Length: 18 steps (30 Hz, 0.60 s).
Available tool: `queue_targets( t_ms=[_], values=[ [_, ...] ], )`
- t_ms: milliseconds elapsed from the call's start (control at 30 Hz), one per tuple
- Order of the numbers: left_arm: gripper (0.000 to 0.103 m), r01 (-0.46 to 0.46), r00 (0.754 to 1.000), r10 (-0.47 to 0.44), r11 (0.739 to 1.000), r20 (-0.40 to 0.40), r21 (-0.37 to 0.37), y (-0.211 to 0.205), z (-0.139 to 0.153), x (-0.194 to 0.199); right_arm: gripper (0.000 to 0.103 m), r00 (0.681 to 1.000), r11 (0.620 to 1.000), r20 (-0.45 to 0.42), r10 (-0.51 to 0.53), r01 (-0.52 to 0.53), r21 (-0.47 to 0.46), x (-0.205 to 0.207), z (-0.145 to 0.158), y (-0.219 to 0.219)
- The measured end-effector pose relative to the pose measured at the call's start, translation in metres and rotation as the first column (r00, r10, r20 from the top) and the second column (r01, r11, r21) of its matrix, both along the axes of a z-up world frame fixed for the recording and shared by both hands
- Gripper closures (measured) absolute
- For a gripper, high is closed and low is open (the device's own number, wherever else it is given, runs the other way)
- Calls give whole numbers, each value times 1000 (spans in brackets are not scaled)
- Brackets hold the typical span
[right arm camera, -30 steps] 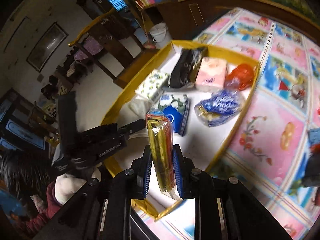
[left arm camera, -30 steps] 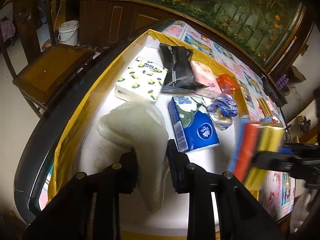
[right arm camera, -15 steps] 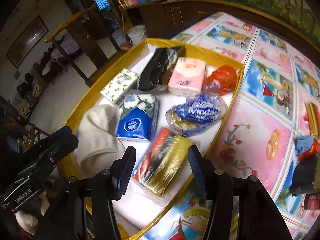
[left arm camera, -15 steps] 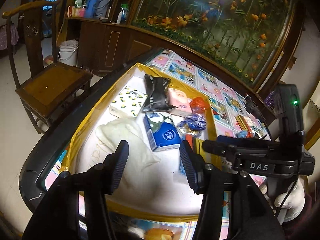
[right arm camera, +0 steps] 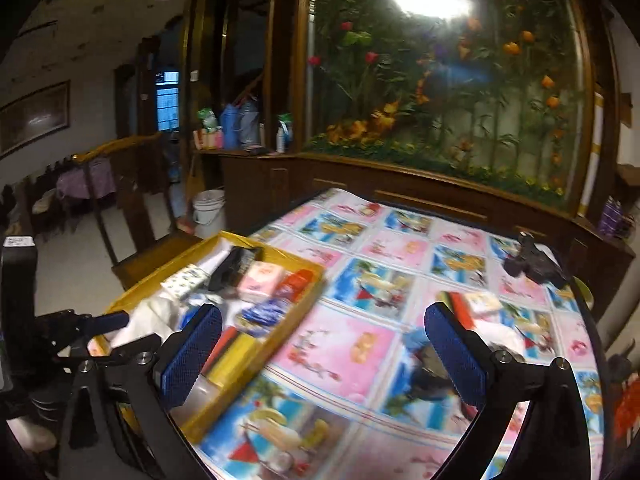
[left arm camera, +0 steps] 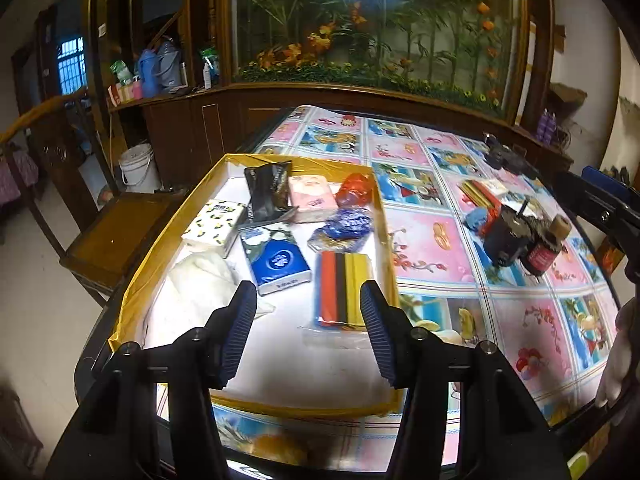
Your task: Organize soft objects
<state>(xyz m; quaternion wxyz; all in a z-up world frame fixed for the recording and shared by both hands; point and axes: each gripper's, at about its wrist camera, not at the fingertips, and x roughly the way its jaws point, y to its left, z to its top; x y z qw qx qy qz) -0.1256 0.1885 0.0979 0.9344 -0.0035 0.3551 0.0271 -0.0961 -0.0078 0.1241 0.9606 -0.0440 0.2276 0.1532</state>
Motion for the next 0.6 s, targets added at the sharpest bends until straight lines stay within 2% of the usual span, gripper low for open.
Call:
queue_targets(
  t_ms=[200, 433, 600],
  values=[
    [51, 23, 1000, -23, 995, 3, 96, -31, 4, -5, 1, 994, 993, -50, -98, 101, 58, -4, -8, -56],
    [50, 68, 998, -66, 988, -21, 142, -59, 2, -2, 1, 975, 969, -61, -215, 221, 108, -13, -3, -110],
    [50, 100, 995, -94, 980, -40, 173, -77, -1, 0, 1, 964, 956, -83, -254, 263, 130, -13, -8, -135]
  ],
)
